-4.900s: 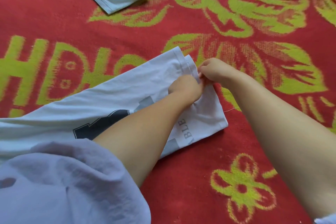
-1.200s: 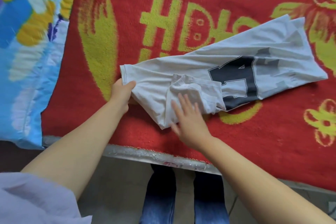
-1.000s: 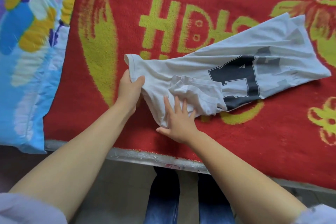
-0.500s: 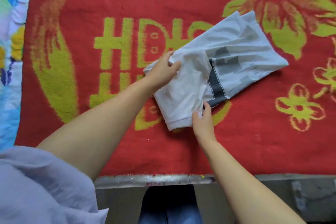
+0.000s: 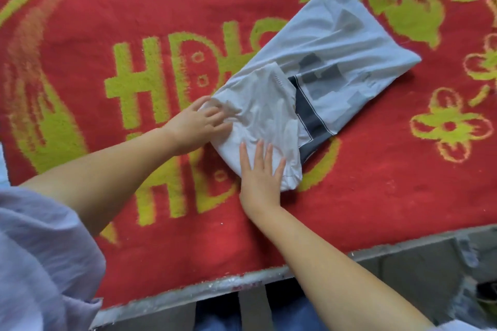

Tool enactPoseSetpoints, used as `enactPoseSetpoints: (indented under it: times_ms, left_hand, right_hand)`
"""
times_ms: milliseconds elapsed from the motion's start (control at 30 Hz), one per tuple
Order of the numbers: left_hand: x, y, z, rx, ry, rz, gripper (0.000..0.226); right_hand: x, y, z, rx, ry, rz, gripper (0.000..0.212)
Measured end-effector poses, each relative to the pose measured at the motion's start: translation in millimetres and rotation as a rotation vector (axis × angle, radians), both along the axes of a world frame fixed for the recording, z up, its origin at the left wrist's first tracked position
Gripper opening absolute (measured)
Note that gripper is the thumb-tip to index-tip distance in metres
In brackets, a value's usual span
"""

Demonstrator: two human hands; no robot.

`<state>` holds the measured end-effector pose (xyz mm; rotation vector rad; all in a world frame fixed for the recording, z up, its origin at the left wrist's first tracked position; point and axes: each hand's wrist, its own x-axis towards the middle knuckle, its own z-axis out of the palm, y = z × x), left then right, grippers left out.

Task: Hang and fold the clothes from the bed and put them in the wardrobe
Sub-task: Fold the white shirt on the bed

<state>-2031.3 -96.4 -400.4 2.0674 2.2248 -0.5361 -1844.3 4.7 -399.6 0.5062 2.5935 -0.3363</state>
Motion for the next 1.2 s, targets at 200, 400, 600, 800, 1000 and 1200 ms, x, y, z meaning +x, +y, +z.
enactPoseSetpoints:
  times_ms: [200,400,600,800,1000,1200]
  left_hand:
    - [19.9,-20.0,32.0,0.183,-0.274,-0.125,0.010]
    - [94.3,-56.1,15.8,0.107,-0.285,-0.146,0.032]
    - [73.2,-59.4,5.4,0.133,-0.529,0.109,0.081]
    - [83.1,-41.9,13.3,0.175,-0.821,1.105,0.027]
    - [103.9,-62.3,5.0,0.348,-0.959,1.425,0.019]
    - [111.8,-73.9,1.6,0.388,-0.927,1.330,0.024]
  right_hand:
    - [26.0,40.2,20.4,-0.079,0.049,0.359,0.079]
    - [72.3,41.9,26.6,-0.084,-0.097,0.482,0.085]
    - [93.4,15.7,18.0,0.082,-0.164,0.111,0.103]
    - [103.6,13.0,20.2,0.108,-0.106,0.097,0.100]
    - [99.6,15.9,11.3,0.075,-0.143,0.115,0.095]
    - [99.4,16.9,9.7,0.059,-0.140,0.120,0.098]
